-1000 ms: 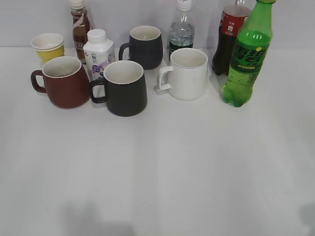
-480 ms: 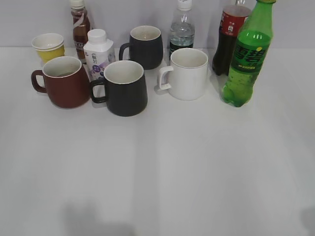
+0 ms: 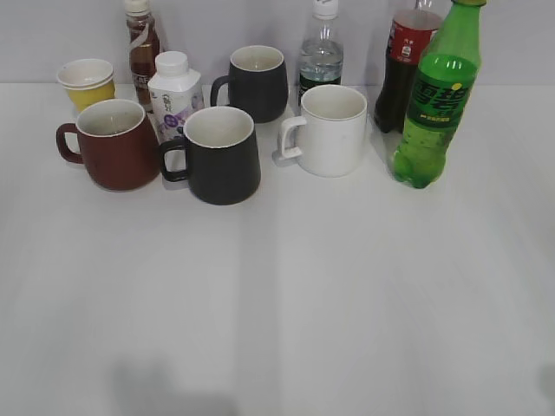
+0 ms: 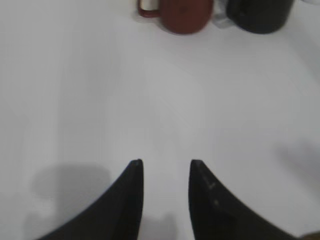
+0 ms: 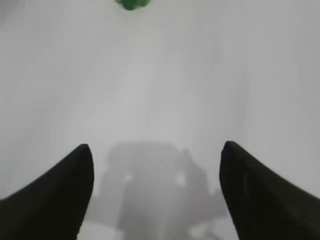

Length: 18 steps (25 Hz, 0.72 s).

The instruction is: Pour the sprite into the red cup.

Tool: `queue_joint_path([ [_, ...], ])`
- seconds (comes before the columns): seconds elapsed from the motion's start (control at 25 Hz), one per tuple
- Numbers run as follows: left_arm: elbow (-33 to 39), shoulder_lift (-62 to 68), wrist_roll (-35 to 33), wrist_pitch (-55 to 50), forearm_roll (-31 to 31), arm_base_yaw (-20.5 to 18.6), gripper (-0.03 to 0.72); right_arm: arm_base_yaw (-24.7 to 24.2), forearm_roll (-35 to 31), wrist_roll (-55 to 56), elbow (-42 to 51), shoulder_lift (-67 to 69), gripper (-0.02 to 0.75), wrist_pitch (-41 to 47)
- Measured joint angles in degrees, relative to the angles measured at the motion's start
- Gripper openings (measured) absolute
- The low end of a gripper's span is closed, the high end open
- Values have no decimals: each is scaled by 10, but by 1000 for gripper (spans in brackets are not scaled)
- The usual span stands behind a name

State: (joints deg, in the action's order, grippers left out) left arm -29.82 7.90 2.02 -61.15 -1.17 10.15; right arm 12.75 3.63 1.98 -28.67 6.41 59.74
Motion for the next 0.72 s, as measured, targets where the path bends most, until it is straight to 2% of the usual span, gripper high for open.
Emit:
queue_joint_path([
  [0.12,0,-30,0,0,0,-45,242,-56,0,0,0,-26,588,0],
  [0.28,1,-78,0,0,0,-85,242,-93,1,-1,0,-67,587,-1],
  [0.72,1,-84,0,0,0,-89,241,-98,1,-1,1,-69,587,-1],
])
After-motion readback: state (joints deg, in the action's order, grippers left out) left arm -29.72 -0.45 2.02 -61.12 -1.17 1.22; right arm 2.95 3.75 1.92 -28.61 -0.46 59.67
